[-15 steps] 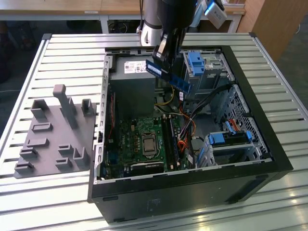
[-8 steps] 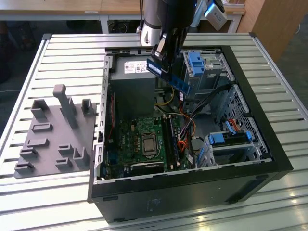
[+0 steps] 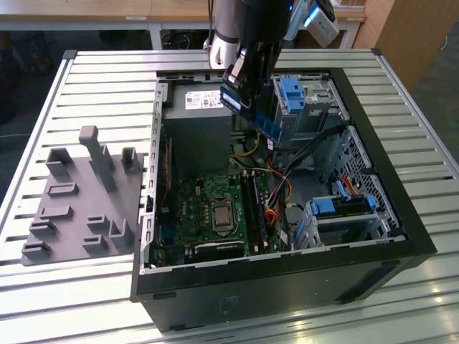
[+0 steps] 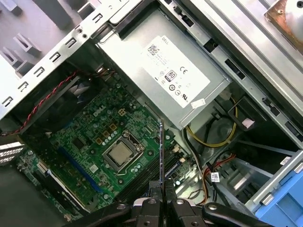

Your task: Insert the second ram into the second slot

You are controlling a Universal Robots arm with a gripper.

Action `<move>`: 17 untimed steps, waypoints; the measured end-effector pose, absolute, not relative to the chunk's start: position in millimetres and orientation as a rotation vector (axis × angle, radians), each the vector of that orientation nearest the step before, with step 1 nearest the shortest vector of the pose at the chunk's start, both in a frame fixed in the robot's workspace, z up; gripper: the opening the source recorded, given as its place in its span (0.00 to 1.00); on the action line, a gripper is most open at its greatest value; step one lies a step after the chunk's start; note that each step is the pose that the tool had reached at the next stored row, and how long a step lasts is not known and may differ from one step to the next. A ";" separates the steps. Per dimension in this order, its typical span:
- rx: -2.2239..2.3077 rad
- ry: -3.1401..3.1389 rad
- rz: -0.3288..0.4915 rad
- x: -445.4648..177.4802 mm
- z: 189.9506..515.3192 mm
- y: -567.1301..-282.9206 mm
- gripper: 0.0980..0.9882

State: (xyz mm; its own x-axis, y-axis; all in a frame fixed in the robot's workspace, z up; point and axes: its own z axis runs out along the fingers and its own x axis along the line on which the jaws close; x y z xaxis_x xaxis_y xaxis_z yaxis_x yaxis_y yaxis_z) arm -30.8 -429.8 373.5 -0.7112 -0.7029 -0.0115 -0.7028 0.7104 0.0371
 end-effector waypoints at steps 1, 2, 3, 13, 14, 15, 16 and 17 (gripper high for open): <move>1.180 -2.907 -0.061 -30.8 373.5 -429.8 0.04; 1.168 -2.912 -0.061 -30.8 373.5 -429.8 0.04; 1.156 -2.918 -0.061 -30.8 373.6 -429.8 0.04; 1.034 -2.964 -0.061 -30.8 373.5 -429.8 0.04; 1.022 -2.969 -0.061 -30.8 373.5 -429.8 0.04; 1.010 -2.973 -0.061 -30.8 373.6 -429.8 0.04; 0.997 -2.978 -0.061 -30.8 373.5 -429.8 0.04; 0.982 -2.983 -0.061 -30.8 373.5 -429.8 0.04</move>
